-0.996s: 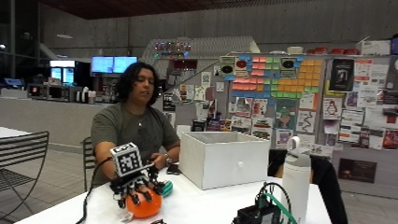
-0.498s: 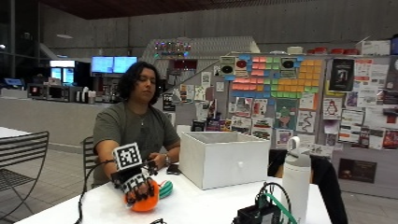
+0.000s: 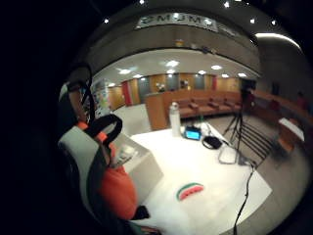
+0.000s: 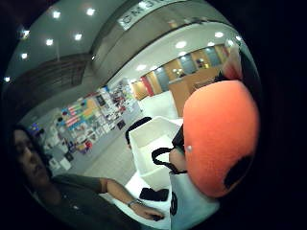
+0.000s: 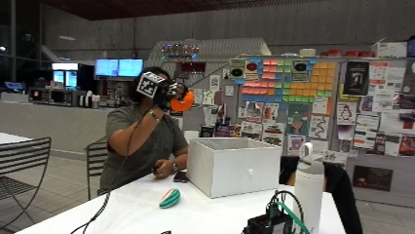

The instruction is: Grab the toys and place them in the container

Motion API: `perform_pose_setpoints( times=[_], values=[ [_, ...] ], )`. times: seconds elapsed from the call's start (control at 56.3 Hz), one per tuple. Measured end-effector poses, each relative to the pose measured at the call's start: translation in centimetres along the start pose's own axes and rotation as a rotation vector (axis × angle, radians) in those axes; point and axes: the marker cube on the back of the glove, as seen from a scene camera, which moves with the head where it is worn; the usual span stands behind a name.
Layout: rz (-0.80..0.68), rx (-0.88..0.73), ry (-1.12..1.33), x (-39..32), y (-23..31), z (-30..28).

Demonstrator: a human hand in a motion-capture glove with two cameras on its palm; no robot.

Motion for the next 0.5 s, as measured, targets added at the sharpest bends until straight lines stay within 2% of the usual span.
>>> perform_pose_setpoints(
  times=[0.018, 0.071, 0.089, 0.124, 0.196, 0.267, 0.302, 0.498],
  values=[
    [0.018, 0.027, 0.064, 0.6, -1.3, 0.8],
    [0.258, 0.049, 0.216, 2.6, -5.9, 3.7],
    [0.296, 0.042, 0.224, 3.1, -7.1, 4.7],
    [0.294, 0.018, 0.228, 3.8, -8.9, 6.3],
    [0.101, -0.051, 0.243, 4.9, -10.5, 9.4],
    [0.323, -0.063, 0.288, 6.0, -12.8, 12.3],
    [0.375, -0.071, 0.298, 6.5, -13.7, 13.5],
    [0.355, -0.166, 0.298, 9.1, -15.6, 17.2]
  ],
)
